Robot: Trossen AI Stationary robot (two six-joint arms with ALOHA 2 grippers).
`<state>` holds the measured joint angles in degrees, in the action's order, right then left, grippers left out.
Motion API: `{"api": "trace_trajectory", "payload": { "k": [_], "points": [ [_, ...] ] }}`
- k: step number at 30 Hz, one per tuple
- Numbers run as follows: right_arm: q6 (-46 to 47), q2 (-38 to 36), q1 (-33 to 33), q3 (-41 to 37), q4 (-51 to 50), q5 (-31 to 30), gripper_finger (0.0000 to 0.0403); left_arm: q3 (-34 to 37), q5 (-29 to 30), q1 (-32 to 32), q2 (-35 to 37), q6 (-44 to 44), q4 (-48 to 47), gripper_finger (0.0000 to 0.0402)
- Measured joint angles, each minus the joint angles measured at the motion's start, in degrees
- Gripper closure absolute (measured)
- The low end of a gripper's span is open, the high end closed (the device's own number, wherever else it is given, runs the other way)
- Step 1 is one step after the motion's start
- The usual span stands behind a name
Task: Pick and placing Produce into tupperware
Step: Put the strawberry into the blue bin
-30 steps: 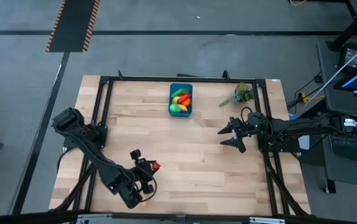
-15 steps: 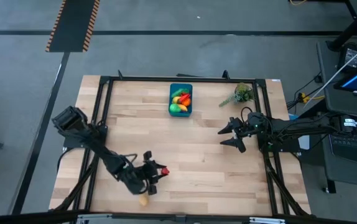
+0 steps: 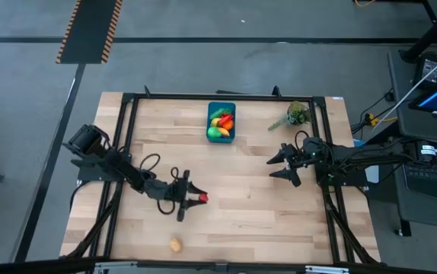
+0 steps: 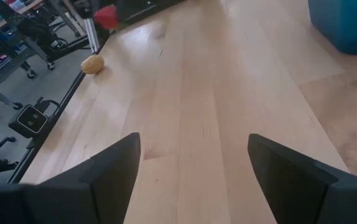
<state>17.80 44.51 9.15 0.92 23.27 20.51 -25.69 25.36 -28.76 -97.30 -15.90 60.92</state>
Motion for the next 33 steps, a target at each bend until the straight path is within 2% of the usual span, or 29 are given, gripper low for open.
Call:
{"api": "trace_trajectory", "payload": {
  "k": [11, 15, 22, 29, 33],
  "points": [
    [-1.66, 0.0, 0.0, -0.01, -0.04, -0.02, 0.0104, 5.1, -5.6, 8.83, 5.63, 2.21, 0.17, 0.0274],
    [-1.8, 0.0, -0.02, -0.01, -0.02, -2.9, 0.0104, 5.18, -6.46, 14.22, 5.58, 3.0, -0.27, 0.0274],
    [-4.85, 0.0, 0.0, -0.01, 0.02, -6.5, 0.0104, 5.0, -17.91, 25.49, 5.56, 3.06, -0.45, 0.0274],
    [-4.59, -0.02, 0.02, -0.01, 0.2, -6.54, 0.0104, 4.42, -25.07, 35.29, 5.56, 5.08, -1.19, 0.0274],
    [-3.05, -0.02, 0.02, -0.01, 0.2, -6.54, 0.0104, 0.49, -29.31, 40.19, 5.54, 6.88, -6.06, 0.0274]
  ]
}}
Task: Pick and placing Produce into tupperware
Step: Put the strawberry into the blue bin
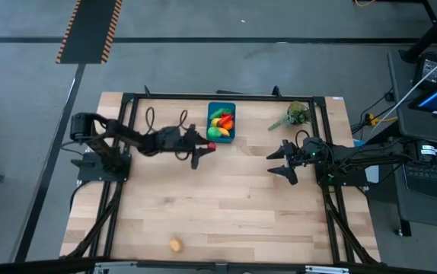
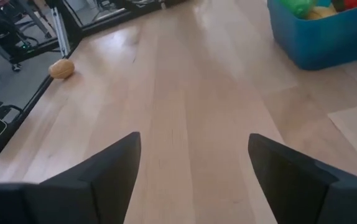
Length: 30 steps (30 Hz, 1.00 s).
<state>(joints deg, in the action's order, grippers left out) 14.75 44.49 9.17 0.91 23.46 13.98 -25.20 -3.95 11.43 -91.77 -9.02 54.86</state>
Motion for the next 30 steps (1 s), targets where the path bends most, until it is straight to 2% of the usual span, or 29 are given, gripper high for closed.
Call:
{"api": "trace_trajectory", "payload": {
  "k": [3, 9, 12, 15, 21, 30],
  "points": [
    [1.21, 0.0, 0.0, 0.0, 0.0, 0.0, 0.0104, -5.1, -1.9, 3.39, 0.0, 2.11, -8.77, 0.0274],
    [1.43, 0.0, 0.0, 0.0, 0.02, 0.0, 0.0104, -16.49, -1.97, 9.69, 0.0, 5.43, -29.64, 0.0274],
    [1.49, 0.0, 0.0, 0.02, 0.02, 0.0, 0.0104, -21.21, -2.02, 12.53, -0.01, 6.64, -35.29, 0.0274],
    [1.56, 0.0, 0.0, 0.02, 0.02, 0.0, 0.0104, -25.48, -4.45, 15.13, -0.02, 6.67, -41.68, 0.0274],
    [3.01, 0.0, 0.0, 0.0, 0.0, 0.02, 0.0104, -34.29, -4.39, 17.65, -0.17, 9.76, -54.72, 0.0274],
    [4.72, 0.0, 0.0, 0.02, -0.27, 0.04, 0.0104, -44.89, -3.99, 19.54, -6.47, 12.27, -66.61, 0.0274]
  ]
}}
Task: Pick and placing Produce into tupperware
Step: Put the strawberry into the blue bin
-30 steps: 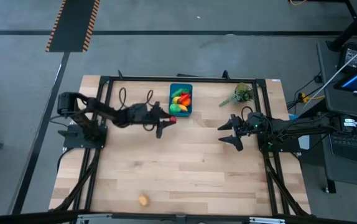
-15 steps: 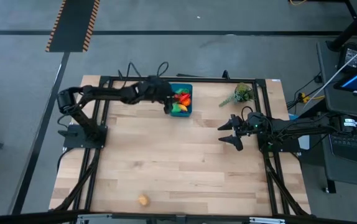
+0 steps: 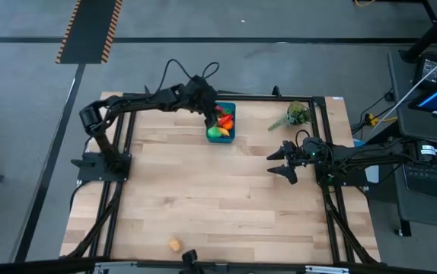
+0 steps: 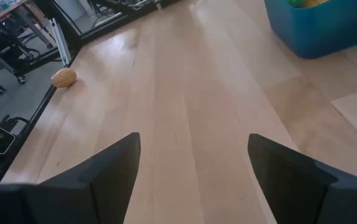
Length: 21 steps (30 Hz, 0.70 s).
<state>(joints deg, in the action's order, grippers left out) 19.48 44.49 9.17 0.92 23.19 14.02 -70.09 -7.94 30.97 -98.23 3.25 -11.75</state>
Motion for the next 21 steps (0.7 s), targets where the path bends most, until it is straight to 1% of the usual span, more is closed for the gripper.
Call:
{"api": "trace_trajectory", "payload": {
  "k": [10, 13, 15, 21],
  "points": [
    [-0.12, 0.0, 0.0, 0.01, -0.89, 0.02, 0.0104, -11.95, 0.15, 0.52, -9.81, 1.69, -11.33, 0.0274],
    [-0.06, 0.0, 0.0, -0.01, -0.87, 0.02, 0.0104, -15.81, 2.7, 0.54, -13.06, 2.55, -15.45, 0.0274],
    [-0.07, 0.0, 0.0, 0.0, -0.89, 0.04, 0.0104, -18.22, 3.05, 0.54, -14.92, 3.17, -18.59, 0.0274],
    [-0.14, 0.0, 0.0, -0.02, -1.39, 0.04, 0.0104, -22.42, 5.97, 0.52, -18.78, 4.07, -21.64, 0.0274]
  ]
}}
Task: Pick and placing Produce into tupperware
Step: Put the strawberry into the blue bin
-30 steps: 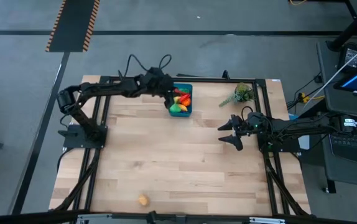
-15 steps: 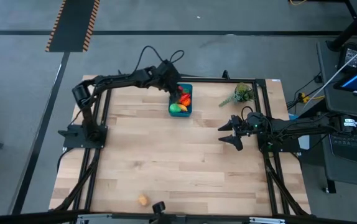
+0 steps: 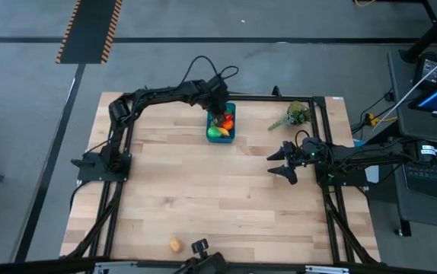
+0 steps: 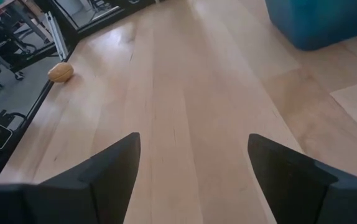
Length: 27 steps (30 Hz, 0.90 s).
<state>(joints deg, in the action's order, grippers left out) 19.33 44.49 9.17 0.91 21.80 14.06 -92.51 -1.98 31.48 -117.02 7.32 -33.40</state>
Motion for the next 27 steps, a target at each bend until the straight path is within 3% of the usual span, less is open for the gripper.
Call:
{"api": "trace_trajectory", "payload": {
  "k": [8, 27],
  "points": [
    [-0.13, 0.0, 0.0, 0.01, -0.48, 0.02, 0.0104, -0.3, 3.79, 0.1, -1.19, 0.96, -3.77, 0.0274],
    [-0.11, 0.0, 0.0, 0.02, -0.52, 0.02, 0.0104, -0.28, 4.33, 0.11, -1.66, 3.86, -5.65, 0.027]
  ]
}}
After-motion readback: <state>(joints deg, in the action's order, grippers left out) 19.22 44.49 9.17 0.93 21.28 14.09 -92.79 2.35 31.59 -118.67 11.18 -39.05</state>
